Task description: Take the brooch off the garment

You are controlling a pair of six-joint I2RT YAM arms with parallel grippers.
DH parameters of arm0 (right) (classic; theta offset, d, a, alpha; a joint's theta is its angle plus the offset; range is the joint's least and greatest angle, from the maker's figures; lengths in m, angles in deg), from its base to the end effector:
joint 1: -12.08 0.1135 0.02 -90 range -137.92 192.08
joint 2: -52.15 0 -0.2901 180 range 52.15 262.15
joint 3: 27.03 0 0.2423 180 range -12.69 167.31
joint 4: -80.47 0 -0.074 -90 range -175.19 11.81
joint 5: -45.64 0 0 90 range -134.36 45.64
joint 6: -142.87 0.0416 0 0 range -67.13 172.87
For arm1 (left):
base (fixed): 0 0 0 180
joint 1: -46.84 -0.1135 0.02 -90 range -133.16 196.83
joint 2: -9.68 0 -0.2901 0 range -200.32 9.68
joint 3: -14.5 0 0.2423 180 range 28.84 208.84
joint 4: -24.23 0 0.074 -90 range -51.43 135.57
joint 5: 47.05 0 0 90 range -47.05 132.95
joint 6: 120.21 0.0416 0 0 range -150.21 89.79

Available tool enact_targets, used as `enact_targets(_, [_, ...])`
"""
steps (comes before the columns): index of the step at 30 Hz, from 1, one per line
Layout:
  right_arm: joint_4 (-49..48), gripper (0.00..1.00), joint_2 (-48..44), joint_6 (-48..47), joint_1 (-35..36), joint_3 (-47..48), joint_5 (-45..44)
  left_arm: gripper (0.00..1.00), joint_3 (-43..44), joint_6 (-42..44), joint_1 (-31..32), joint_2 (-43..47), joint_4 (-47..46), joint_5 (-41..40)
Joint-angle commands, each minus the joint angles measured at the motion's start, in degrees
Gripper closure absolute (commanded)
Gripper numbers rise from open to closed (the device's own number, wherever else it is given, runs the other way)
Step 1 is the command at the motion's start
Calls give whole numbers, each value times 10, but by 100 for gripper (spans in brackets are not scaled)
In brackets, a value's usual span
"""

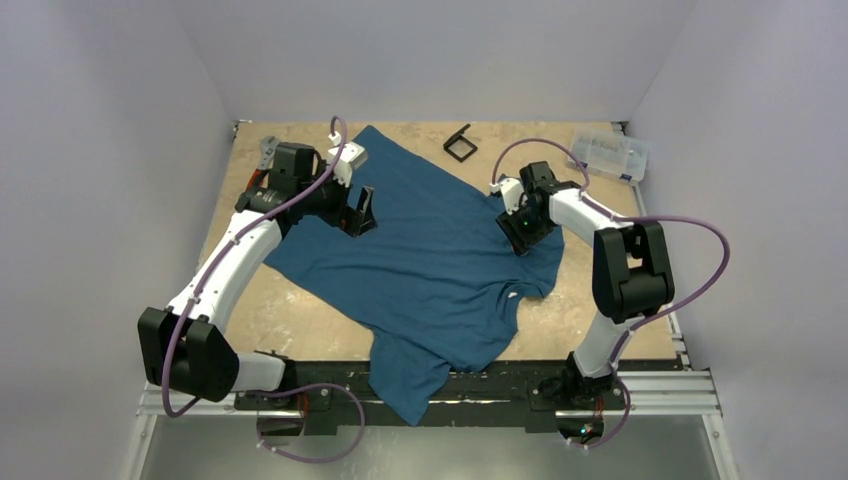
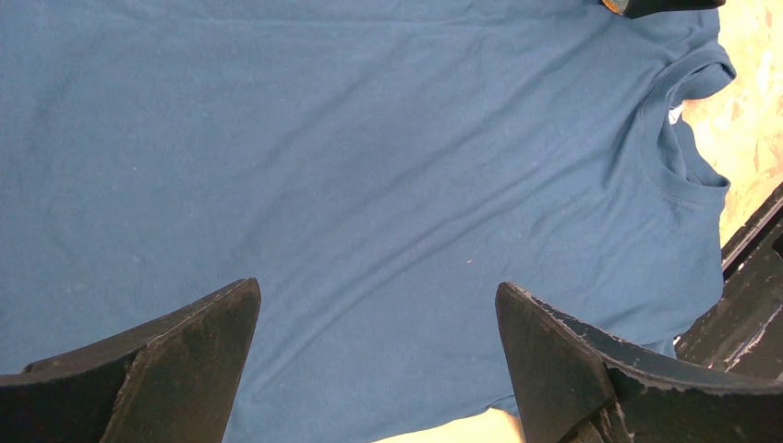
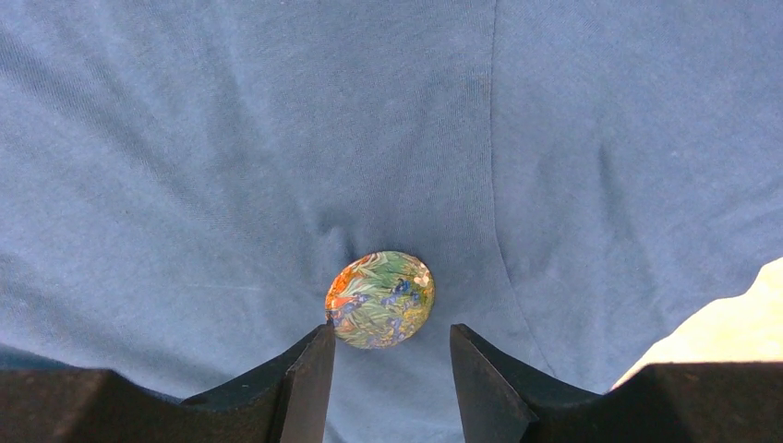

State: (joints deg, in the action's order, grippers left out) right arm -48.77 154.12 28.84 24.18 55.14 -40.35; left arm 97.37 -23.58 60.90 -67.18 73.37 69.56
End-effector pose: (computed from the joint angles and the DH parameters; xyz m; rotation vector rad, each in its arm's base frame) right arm 0.3383 0.0755 0.2063 -0.8832 2.6536 0.0476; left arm 0.2634 -0.0852 0.3454 0.6416 2.2088 -0.6042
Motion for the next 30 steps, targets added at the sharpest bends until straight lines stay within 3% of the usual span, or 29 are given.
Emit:
enact_targets(1, [-10,48,7,-31,4,9,12,0,-1,-6,4,11,-18,0])
enact_targets(13, [13,41,22,-58,6,21,42,0,0,-8,3,12,-16,-6])
enact_targets(22, [29,66,31,-69,5,41,78,0,4,-3,3,11,-11,3])
enact_targets(30, [79,87,21,-93,1,55,160,0,-11,4,6,11,-45,59])
